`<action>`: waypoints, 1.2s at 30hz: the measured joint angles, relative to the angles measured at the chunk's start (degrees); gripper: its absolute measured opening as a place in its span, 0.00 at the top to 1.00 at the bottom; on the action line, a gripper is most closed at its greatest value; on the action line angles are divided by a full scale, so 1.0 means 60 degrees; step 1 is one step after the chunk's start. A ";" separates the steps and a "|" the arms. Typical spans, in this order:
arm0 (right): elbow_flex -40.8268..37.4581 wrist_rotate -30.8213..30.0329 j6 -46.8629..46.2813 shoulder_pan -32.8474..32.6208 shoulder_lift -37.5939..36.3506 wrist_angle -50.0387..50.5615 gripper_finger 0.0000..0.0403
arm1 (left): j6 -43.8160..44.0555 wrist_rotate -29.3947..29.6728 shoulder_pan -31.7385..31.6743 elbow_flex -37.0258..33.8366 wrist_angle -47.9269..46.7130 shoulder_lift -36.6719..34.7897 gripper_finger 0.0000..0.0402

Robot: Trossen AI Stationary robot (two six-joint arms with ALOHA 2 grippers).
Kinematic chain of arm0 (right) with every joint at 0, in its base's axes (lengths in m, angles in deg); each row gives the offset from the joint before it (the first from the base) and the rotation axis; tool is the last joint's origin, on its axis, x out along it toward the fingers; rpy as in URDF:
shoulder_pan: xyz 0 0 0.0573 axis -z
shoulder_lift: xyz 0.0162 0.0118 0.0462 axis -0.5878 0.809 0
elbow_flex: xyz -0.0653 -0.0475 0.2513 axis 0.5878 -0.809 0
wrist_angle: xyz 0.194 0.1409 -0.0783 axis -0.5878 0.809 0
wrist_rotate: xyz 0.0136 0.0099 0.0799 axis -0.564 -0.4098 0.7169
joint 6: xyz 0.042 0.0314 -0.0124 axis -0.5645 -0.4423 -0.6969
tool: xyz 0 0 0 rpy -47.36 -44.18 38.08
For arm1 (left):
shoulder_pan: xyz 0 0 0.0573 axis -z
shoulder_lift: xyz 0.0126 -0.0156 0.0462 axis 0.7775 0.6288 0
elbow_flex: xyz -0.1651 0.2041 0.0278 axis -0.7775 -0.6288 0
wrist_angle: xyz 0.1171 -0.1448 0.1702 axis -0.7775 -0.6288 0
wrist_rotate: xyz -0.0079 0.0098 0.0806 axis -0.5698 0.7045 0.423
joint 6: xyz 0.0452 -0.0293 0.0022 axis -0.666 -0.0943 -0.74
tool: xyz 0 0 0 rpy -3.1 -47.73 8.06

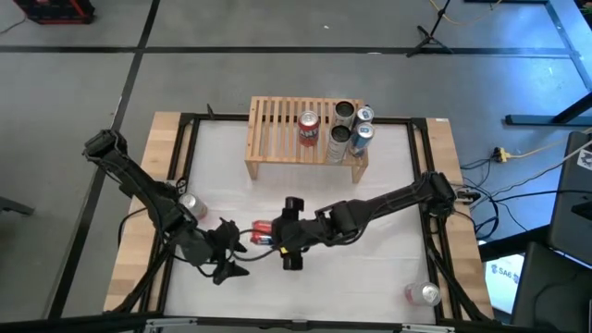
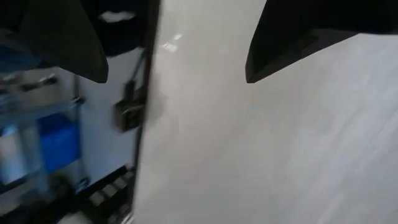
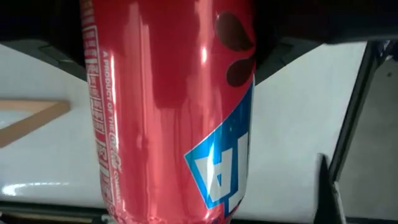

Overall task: Place canned beverage on shelf
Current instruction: Put the red soda can on the shelf aligned with the other red soda can

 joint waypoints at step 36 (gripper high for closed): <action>-0.4590 -0.1668 -0.1635 -0.0859 -0.2246 -0.4965 0.31 | -0.0807 0.1007 -0.1973 -0.0004 0.4359 -0.0018 0.12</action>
